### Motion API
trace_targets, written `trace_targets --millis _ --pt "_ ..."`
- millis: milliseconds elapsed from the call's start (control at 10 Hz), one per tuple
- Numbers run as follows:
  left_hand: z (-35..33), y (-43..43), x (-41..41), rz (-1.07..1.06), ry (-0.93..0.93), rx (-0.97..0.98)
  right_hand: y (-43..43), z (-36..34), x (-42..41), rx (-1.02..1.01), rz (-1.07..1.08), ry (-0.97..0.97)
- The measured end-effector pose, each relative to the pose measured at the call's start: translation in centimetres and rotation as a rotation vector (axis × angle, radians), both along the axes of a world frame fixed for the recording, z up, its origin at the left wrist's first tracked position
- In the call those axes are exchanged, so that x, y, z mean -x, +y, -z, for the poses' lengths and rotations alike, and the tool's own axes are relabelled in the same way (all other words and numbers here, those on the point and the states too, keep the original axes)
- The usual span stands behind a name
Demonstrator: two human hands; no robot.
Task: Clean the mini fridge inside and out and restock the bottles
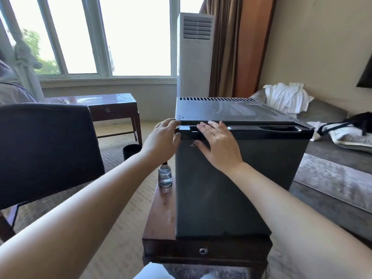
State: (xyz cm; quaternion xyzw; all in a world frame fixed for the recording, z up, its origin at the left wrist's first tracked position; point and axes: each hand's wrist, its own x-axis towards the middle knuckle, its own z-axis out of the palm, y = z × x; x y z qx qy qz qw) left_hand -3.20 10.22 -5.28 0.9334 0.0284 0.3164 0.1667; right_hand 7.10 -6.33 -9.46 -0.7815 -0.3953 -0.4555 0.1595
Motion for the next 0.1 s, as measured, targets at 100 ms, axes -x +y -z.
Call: trace_targets --millis 100 --pt "-1.48 -0.35 -2.5 0.01 0.0 -0.003 -1.35 -1.66 -1.45 -0.095 0.029 0.138"
